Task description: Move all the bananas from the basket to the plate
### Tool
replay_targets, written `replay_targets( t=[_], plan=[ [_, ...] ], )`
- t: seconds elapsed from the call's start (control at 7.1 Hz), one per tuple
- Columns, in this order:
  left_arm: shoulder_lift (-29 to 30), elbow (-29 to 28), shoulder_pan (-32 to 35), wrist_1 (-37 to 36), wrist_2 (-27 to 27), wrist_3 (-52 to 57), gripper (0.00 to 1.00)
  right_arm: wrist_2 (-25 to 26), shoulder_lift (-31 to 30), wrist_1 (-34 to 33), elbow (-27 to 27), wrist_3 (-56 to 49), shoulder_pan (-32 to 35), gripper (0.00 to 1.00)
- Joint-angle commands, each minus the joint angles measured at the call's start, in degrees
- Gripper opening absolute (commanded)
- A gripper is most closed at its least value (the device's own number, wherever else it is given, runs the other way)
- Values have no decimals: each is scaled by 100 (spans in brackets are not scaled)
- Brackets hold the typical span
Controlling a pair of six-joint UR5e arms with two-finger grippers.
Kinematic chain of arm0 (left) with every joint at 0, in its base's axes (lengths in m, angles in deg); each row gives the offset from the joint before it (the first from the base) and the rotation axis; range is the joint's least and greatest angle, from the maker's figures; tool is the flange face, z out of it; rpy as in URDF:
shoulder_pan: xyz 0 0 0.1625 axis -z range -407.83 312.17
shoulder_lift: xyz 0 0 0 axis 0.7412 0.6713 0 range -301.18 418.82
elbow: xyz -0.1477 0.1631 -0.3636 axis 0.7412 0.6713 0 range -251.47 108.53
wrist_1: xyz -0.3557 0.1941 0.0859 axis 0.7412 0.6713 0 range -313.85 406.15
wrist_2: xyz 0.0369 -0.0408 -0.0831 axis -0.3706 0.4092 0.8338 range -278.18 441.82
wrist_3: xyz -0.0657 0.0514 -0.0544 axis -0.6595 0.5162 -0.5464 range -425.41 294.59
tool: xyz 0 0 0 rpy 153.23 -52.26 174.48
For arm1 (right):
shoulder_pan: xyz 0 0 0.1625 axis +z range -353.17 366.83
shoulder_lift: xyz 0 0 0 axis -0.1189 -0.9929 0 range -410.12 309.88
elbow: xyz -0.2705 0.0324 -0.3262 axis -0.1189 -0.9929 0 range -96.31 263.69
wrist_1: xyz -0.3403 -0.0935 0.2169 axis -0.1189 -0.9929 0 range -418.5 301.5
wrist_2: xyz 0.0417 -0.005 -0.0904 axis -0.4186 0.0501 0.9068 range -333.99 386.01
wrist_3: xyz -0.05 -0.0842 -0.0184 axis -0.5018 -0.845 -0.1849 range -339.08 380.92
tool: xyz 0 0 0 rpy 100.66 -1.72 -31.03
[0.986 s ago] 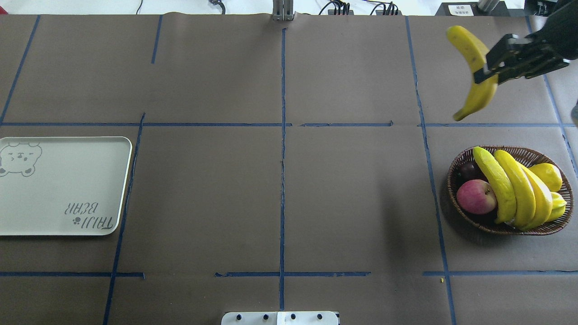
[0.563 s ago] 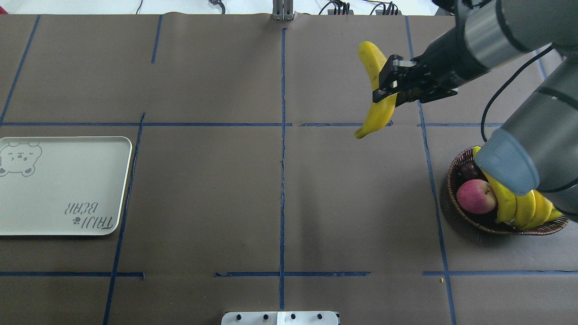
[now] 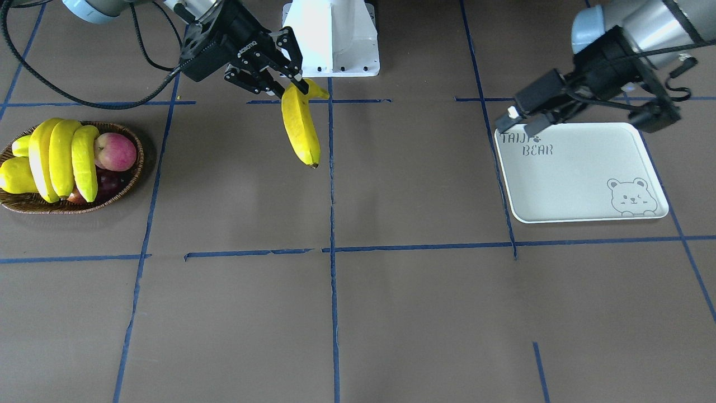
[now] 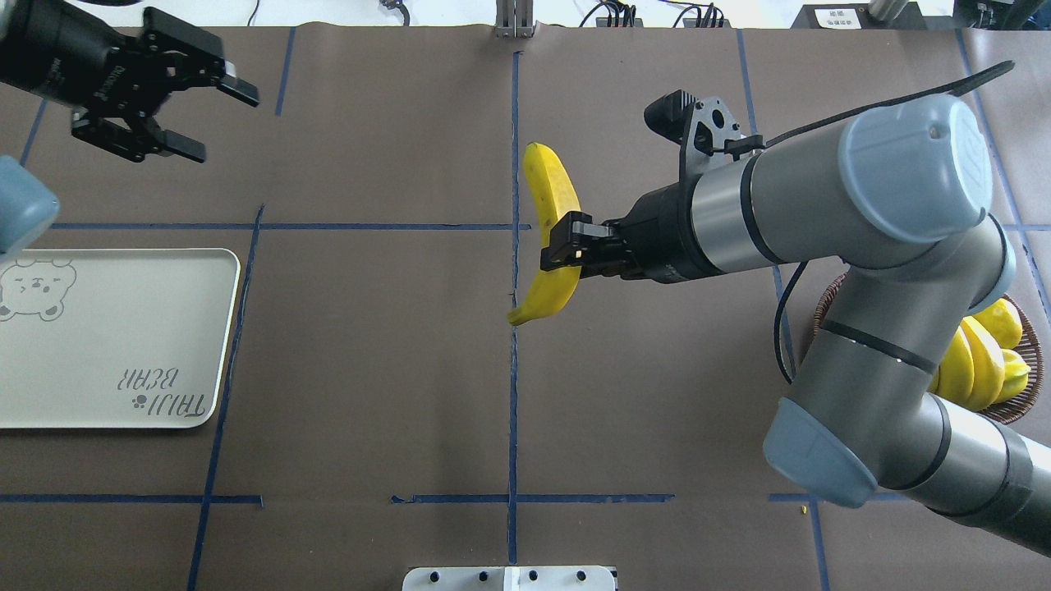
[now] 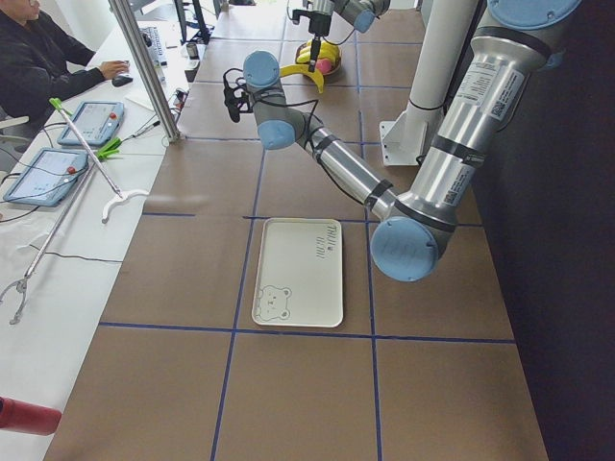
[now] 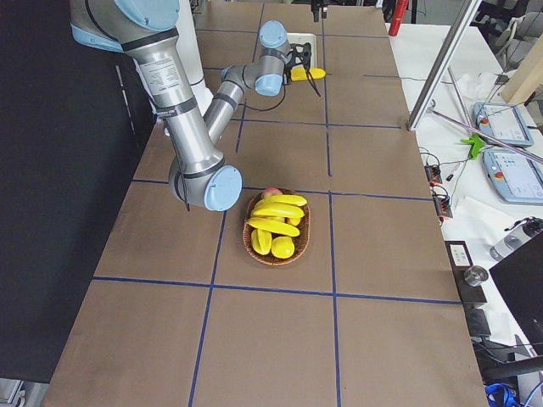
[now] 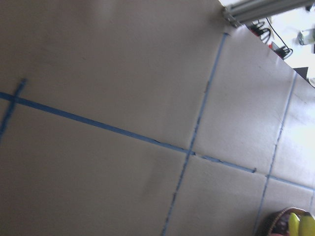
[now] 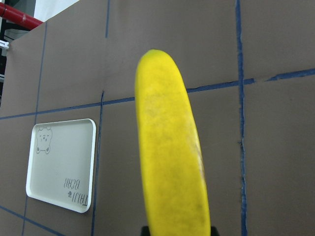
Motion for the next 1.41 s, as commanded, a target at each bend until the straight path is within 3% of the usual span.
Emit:
replay_targets(
  t=[0.0, 0.28, 0.85, 1.13, 1.27],
  plan=[
    [833, 15, -936, 23, -1051, -1103, 99, 342, 27, 329, 2, 17, -333, 2],
    [1090, -11, -1745, 32, -2186, -1160, 99, 352, 27, 567, -15, 26, -404, 2],
    [1187, -81, -2214, 120, -2473, -1239, 98, 352, 36, 576, -7, 26, -404, 2],
    [1196, -99, -2259, 120, -2552, -1239, 86, 352, 36, 576, 2, 26, -404, 2],
    [1196, -108, -2276, 111, -2552, -1239, 69, 352, 36, 576, 2, 26, -404, 2]
  ],
)
